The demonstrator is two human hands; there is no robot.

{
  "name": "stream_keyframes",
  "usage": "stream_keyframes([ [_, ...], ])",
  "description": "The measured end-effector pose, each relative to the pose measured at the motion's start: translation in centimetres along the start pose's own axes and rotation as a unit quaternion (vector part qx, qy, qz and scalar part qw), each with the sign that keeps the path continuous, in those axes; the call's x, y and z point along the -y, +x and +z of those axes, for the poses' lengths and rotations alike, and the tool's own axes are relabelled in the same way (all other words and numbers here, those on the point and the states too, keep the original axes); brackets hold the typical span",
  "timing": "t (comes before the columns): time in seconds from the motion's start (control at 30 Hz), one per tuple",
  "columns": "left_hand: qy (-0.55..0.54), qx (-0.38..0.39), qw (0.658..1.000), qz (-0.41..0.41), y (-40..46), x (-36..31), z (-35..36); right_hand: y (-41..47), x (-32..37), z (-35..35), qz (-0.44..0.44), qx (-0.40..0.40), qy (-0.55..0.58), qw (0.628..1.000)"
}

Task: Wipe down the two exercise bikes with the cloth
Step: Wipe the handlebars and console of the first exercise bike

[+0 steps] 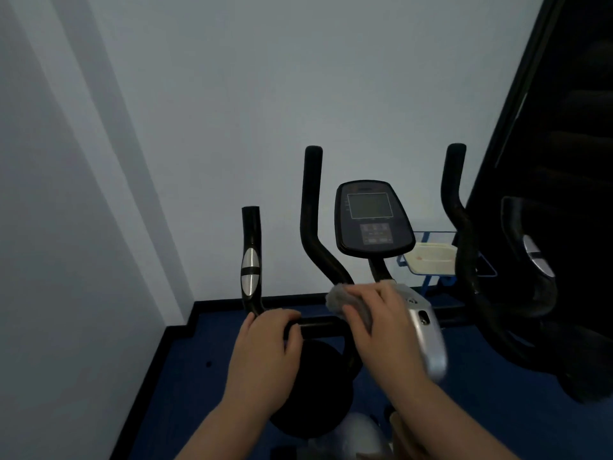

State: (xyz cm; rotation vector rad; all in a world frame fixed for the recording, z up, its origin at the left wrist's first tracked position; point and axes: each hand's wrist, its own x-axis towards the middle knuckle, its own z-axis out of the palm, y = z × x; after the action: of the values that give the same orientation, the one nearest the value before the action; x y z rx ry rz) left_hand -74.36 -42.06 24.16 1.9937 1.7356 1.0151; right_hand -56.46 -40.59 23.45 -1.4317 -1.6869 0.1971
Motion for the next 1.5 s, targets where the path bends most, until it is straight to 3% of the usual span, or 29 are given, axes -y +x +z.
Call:
stream_keyframes([
  [0.1,0.0,-0.008,1.0,-0.007,0.1,0.1,0.0,1.7,0.1,-1.0,0.0,0.034,0.018,0.999],
  [0.23,-0.006,-0.006,1.0,-0.011,0.2,0.1,0.1,4.8,0.9,-0.9,0.004,0.023,0.022,0.999],
  [0.53,-0.02,0.003,1.0,0.002,-0.3,0.2,0.1,-3.7,-0.5,-0.7,0.033,0.001,0.078,0.996],
  [0.63,-0.022,0.0,1.0,-0.003,-0.1,0.4,0.0,-2.1,0.0,-1.9,0.051,0.02,0.125,0.991],
  [0.77,-0.023,-0.001,1.0,-0.006,-0.1,0.3,0.0,0.6,1.1,-1.5,0.072,-0.022,0.105,0.992],
  [0.97,-0.017,0.01,1.0,-0.005,-0.2,0.5,0.2,-7.7,-0.6,-1.8,0.071,-0.02,0.115,0.991],
  [1.2,-0.024,0.016,0.999,-0.02,-0.2,0.1,-0.2,-1.3,0.2,-1.9,0.084,-0.021,0.113,0.99],
  [1.3,-0.032,0.02,0.999,-0.024,-0.4,0.1,-0.1,-3.5,0.4,-1.0,0.112,-0.03,0.127,0.985],
  [1.43,-0.073,0.01,0.997,-0.039,-1.0,0.2,0.0,-6.4,-0.3,-2.2,0.086,-0.005,0.139,0.987],
  [1.5,-0.08,-0.002,0.996,-0.04,-1.5,0.3,0.1,-4.2,-0.4,-3.1,0.03,0.008,0.105,0.994],
])
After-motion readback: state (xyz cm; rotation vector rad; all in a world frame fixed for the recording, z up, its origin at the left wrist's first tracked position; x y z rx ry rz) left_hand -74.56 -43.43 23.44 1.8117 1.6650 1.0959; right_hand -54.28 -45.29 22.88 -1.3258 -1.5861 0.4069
